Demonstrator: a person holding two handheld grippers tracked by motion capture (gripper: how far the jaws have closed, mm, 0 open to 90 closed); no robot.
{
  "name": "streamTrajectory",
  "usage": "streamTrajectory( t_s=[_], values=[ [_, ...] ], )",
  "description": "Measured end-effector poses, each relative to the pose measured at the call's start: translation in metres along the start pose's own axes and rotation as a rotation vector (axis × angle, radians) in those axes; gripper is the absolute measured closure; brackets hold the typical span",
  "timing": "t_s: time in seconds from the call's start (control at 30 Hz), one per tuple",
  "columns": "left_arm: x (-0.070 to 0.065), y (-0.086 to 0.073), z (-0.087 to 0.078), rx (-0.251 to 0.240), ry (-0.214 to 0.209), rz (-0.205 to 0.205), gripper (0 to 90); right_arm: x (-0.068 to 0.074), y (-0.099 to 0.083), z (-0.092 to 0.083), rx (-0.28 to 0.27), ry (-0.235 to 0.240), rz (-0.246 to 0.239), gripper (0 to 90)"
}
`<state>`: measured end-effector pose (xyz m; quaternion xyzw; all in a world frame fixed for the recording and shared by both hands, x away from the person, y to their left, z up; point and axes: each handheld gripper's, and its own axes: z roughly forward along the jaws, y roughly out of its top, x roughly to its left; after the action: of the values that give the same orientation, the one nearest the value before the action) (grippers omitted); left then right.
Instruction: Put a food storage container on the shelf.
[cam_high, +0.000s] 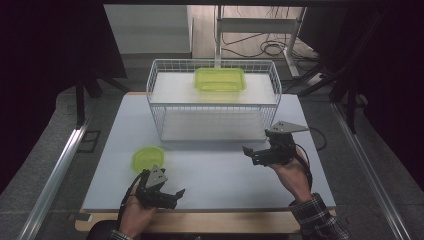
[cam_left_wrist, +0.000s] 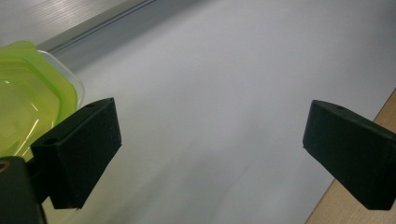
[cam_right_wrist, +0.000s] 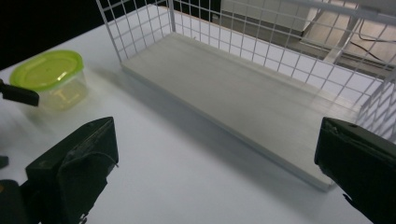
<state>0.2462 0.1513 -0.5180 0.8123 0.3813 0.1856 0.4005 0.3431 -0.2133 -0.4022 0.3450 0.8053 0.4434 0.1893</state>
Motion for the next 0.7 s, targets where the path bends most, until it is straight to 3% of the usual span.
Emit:
streamTrajectory(
  t_s=[0.47,0.7],
  values=[
    [0.000,0.000,0.000,-0.004,0.008,0.011,2.7,0.011,-0.042,0.003,0.022,-0.018,0.005,0.0],
    [-0.002,-0.001,0.003,0.009,0.020,0.037,2.6,0.017,-0.062,0.005,0.019,0.007,0.013,0.0]
  ],
)
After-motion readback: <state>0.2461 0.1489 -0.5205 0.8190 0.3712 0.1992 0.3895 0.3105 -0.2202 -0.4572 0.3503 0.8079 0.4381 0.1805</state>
